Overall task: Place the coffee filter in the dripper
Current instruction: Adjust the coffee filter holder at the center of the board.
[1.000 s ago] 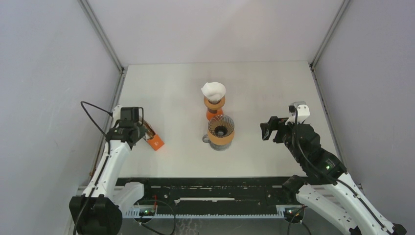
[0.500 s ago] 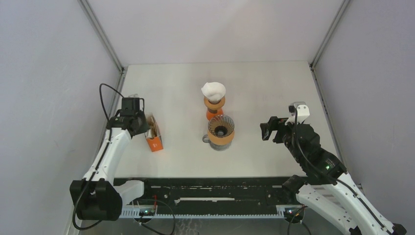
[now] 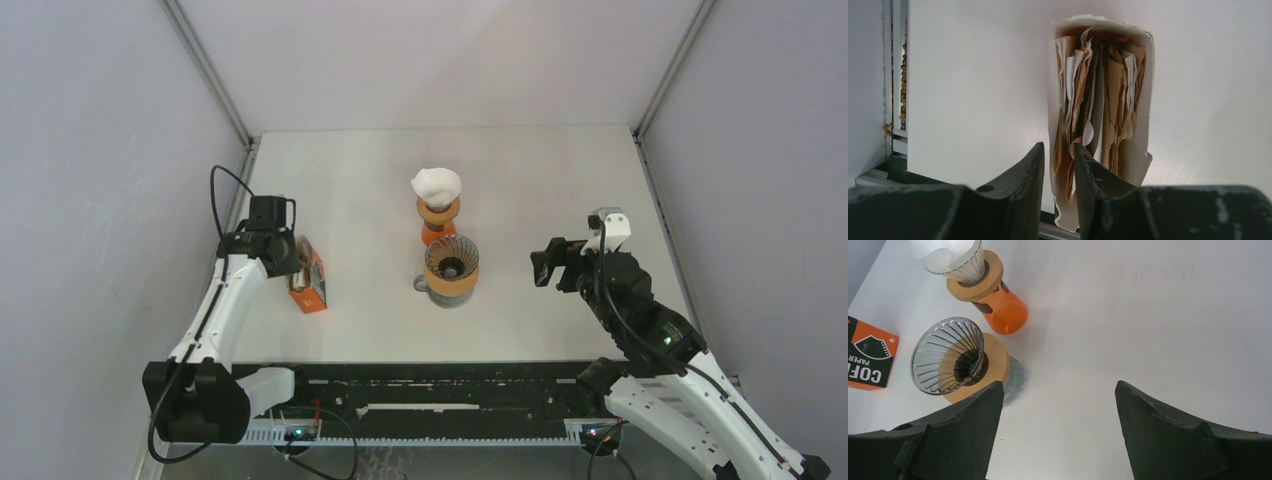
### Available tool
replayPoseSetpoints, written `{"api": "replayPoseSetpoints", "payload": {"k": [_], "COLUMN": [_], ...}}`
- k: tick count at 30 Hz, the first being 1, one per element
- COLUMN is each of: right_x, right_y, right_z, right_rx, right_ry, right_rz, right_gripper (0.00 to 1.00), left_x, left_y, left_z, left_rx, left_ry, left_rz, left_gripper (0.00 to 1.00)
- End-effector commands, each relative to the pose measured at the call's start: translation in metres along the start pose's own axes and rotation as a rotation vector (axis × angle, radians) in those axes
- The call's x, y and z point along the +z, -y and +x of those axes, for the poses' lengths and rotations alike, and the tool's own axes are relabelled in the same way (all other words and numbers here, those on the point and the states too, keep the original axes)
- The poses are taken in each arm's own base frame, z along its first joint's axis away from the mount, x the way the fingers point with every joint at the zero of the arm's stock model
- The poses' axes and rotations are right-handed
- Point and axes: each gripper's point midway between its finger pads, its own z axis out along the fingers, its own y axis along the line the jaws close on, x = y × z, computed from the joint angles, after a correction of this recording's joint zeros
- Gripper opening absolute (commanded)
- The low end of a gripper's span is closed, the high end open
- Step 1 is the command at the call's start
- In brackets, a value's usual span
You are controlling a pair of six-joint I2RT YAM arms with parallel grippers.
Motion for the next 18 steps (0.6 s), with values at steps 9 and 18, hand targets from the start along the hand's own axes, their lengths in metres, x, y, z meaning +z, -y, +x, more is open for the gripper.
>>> {"api": "replayPoseSetpoints", "payload": {"k": [9,18], "right_x": [0.003,0.004], "right_y": [-0.007,-0.008], "right_z": [-0.004,-0.003], "right_rx": [0.027,0.029], "right_ry": [0.009,0.004], "right_rz": [-0.022,-0.025], "right_gripper": [0.89,0.90], "left_x": [-0.053,-0.038], "left_y": [0.005,0.022], "left_z": [-0.037,-0.018], "left_rx": [-0.064,-0.074], "left_ry": [0.141,0.038], "left_rz": [0.090,0.152], "left_gripper": [0.37,0.22]}}
